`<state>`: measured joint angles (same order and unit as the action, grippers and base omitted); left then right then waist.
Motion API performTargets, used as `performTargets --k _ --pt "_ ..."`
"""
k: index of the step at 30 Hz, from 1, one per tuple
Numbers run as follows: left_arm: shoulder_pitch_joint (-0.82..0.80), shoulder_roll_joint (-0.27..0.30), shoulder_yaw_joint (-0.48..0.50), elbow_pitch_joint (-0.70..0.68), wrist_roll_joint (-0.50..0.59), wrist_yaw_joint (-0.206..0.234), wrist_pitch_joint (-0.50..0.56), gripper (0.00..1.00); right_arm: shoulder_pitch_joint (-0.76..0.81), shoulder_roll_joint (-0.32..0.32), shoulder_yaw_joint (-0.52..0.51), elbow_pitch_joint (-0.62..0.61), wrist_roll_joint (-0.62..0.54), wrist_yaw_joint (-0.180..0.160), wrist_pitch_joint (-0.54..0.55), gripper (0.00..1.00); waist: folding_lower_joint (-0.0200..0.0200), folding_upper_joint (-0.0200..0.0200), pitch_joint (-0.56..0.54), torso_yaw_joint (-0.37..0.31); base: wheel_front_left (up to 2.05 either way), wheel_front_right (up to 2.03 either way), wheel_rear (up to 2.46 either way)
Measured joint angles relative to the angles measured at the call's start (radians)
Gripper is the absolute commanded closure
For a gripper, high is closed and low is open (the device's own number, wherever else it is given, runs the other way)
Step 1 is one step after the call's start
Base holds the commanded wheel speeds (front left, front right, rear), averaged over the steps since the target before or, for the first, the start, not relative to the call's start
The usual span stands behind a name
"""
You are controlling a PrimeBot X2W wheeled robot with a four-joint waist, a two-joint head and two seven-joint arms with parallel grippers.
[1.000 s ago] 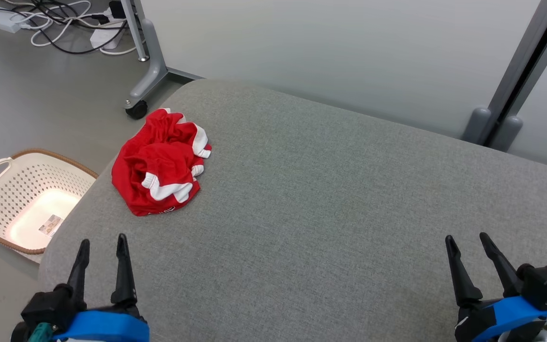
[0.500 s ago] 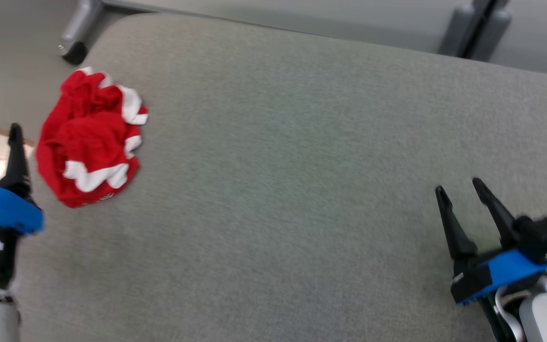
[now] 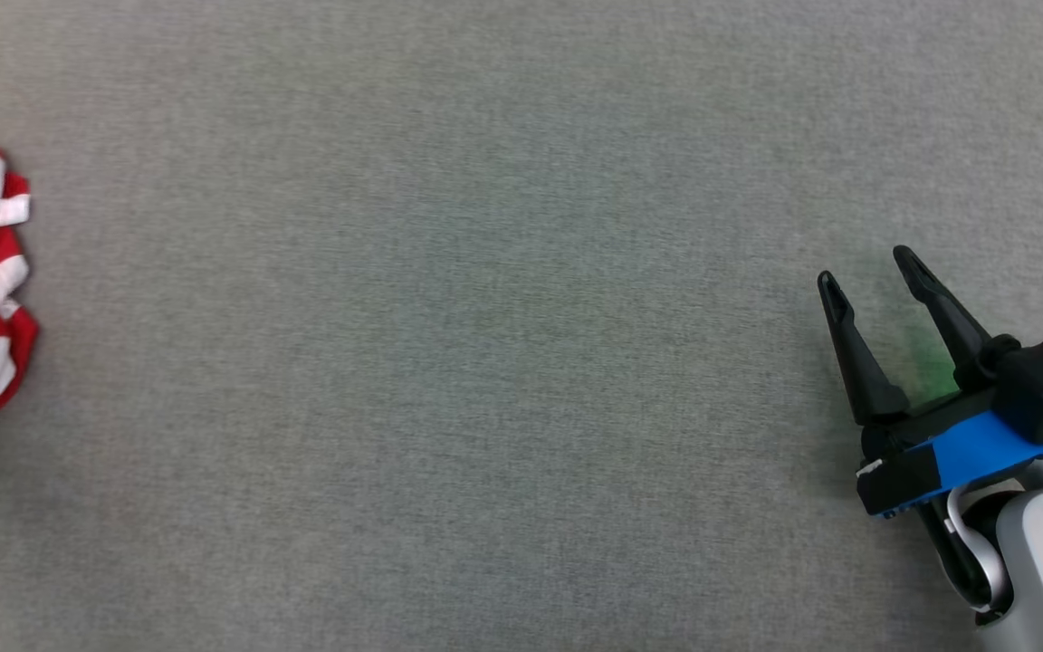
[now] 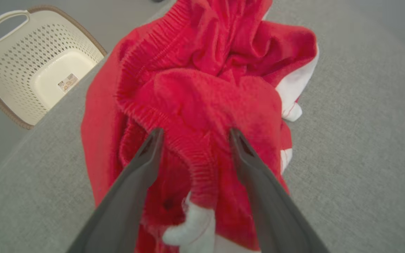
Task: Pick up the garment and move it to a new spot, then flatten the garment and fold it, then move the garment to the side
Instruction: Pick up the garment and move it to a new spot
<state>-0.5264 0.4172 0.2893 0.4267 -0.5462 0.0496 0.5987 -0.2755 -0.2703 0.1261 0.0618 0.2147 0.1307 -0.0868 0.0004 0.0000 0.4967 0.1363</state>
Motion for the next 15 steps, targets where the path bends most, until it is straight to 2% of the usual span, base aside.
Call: performTargets --k 2,6,7,8,9,15 --pt "0.006 0.001 0.001 0.007 0.000 0.027 0.040 0.00 -0.007 -0.001 -0.002 -0.003 0.000 0.000 -0.004 0.00 0.0000 0.0000 0.010 -0.018 0.00 0.00 0.00" --pt "0.032 -0.011 0.012 0.029 -0.040 0.042 0.119 0.00 -0.008 0.003 -0.003 0.001 0.001 0.000 -0.021 0.00 -0.0001 0.0000 0.009 -0.043 0.00 0.00 0.00" --pt "0.034 -0.011 0.013 0.027 -0.048 0.039 0.134 0.21 -0.008 0.007 -0.005 0.006 0.001 0.000 -0.025 0.00 -0.0002 0.0000 0.004 -0.046 0.00 0.00 0.00" --pt "0.040 -0.011 0.011 0.019 -0.051 0.037 0.142 0.64 -0.008 0.011 -0.005 0.013 0.001 0.000 -0.031 0.00 -0.0003 0.0000 -0.003 -0.049 0.00 0.00 0.00" --pt "0.051 -0.013 0.005 0.009 -0.051 0.027 0.142 1.00 -0.008 0.014 -0.006 0.020 0.003 0.000 -0.037 0.00 -0.0003 0.0000 -0.012 -0.050 0.00 0.00 0.00" --pt "0.070 -0.001 -0.011 -0.077 -0.044 -0.018 0.108 1.00 0.000 0.049 -0.009 0.080 0.008 0.000 -0.077 0.00 -0.0004 0.0000 -0.099 -0.044 0.00 0.00 0.00"
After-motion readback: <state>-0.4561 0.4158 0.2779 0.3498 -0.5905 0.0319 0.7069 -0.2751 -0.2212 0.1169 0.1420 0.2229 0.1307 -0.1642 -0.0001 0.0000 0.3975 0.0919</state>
